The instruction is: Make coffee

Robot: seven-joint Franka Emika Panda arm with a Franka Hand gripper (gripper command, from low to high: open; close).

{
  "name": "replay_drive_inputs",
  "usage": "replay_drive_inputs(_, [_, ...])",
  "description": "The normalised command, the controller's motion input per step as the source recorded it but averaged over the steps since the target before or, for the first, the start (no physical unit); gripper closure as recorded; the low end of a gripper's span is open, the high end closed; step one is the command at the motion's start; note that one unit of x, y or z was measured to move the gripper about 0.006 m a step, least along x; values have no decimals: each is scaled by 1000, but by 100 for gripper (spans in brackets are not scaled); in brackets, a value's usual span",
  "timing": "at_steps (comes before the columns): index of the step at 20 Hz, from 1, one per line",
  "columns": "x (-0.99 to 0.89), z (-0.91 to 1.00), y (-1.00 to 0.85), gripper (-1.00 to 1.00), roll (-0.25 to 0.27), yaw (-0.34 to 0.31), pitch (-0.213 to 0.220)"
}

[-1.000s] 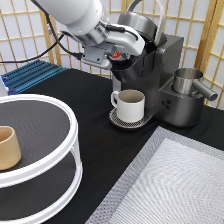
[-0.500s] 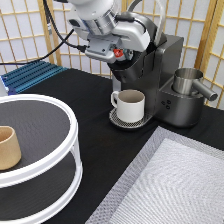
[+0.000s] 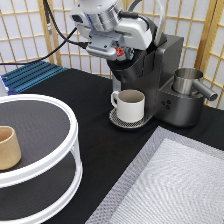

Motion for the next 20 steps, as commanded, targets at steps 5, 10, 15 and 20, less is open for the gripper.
replay_drive_inputs(5, [-77,54,178,-100,-149,-27,-33])
replay_drive_inputs(10, [-235,91,-225,-100,-88,-39,-38])
replay_drive_inputs(15, [-421,65,-532,-100,-12,-58,-39])
replay_drive_inputs(20, [-445,350,-54,-100,-39,-59,-34])
